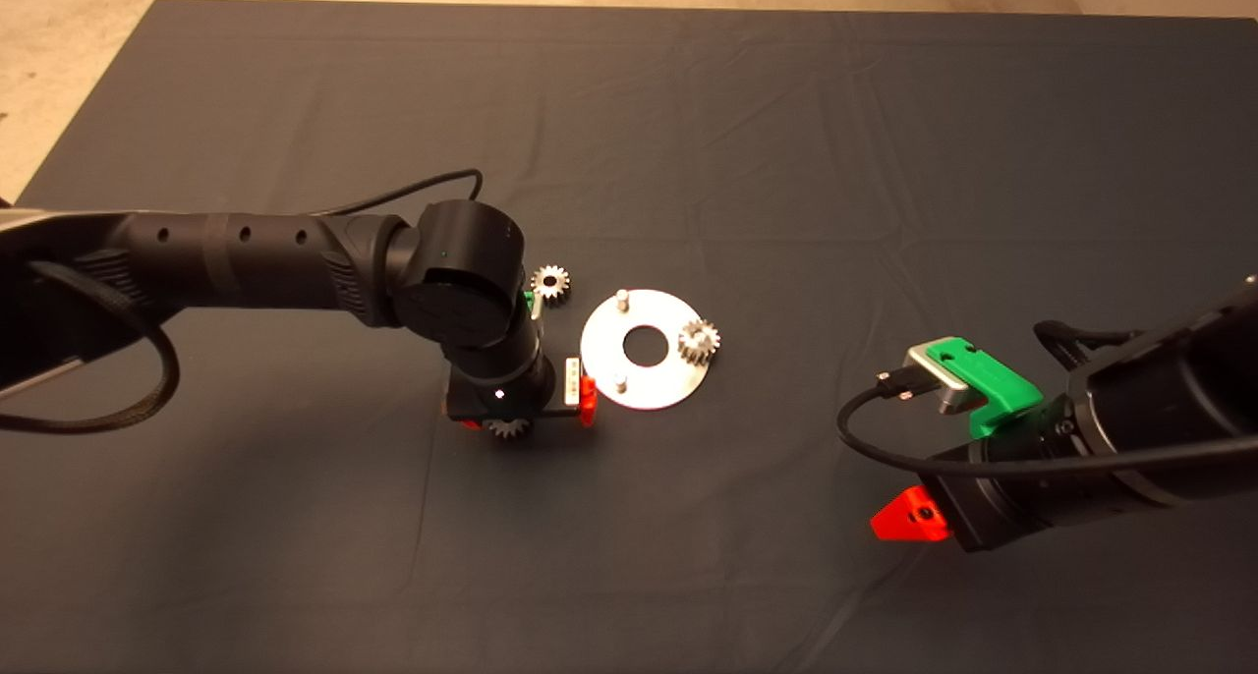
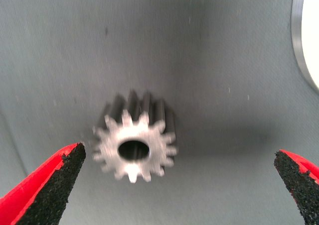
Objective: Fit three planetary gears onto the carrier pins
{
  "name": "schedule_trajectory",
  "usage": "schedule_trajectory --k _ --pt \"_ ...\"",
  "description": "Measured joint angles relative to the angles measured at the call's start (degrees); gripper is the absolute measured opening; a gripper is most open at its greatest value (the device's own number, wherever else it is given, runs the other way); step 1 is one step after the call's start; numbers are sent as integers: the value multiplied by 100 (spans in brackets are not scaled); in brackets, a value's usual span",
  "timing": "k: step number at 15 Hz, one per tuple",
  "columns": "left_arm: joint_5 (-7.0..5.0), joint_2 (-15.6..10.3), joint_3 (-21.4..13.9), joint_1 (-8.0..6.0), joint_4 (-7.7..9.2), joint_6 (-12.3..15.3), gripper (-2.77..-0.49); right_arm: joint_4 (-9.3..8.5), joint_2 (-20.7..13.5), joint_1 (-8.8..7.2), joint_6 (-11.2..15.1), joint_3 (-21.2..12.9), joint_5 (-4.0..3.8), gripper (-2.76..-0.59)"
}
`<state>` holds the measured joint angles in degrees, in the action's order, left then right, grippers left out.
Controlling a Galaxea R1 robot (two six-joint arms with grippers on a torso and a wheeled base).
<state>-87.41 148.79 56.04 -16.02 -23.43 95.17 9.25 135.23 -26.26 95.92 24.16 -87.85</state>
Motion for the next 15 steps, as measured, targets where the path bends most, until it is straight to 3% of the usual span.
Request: schedule_trajectory --k 7,15 --pt "0 -11 88 2 -18 -118 -49 -13 0 0 2 -27 -2 -89" --pt "0 -196 88 37 -18 -127 -49 -30 0 0 4 -55 -2 -89"
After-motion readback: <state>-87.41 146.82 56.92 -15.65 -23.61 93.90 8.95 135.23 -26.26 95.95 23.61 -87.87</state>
